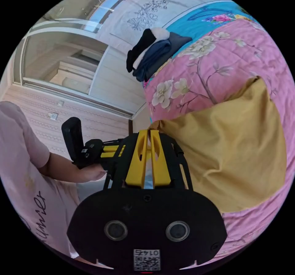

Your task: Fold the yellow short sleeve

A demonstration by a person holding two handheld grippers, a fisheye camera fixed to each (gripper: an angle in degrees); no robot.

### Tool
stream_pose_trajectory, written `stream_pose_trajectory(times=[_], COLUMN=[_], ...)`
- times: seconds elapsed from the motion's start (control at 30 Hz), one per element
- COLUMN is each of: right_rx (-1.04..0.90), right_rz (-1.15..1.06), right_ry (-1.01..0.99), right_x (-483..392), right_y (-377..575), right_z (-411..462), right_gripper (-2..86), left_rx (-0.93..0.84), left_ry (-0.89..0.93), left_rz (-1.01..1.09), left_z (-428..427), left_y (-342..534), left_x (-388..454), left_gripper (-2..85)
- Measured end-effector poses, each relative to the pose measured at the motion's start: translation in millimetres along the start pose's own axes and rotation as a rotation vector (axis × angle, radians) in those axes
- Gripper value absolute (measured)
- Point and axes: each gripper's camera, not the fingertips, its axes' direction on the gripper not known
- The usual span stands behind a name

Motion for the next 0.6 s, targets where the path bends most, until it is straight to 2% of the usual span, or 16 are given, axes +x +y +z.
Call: stream_pose_trajectory(times=[0.07, 0.13, 0.23, 0.37, 0.5, 0.6], right_rx=[-0.1, -0.193, -0.233, -0.122, 0.04, -0.024], right_rz=[-0.029, -0.062, -0.123, -0.123, -0.061, -0.026], right_ry=[0.021, 0.059, 0.043, 0.146, 0.452, 0.506], right_x=[-7, -16, -28, -26, 8, 38], right_y=[-15, -23, -20, -21, -41, -69], right_z=[25, 38, 27, -24, -79, -74], right_gripper=[3.6, 5.8, 6.4, 6.6, 12.2, 15.3], left_rx=[-0.047, -0.065, -0.031, 0.07, 0.123, 0.084], left_ry=[0.007, 0.009, 0.008, 0.111, 0.121, 0.107], left_rz=[-0.119, -0.162, -0.153, -0.151, -0.074, -0.045], left_z=[0, -2, -14, -33, -32, -12], left_y=[4, 5, 1, -15, -31, -40], left_x=[-32, -45, -50, -49, -40, -36], left_gripper=[-0.9, -0.9, -0.6, 2.6, 6.6, 9.6])
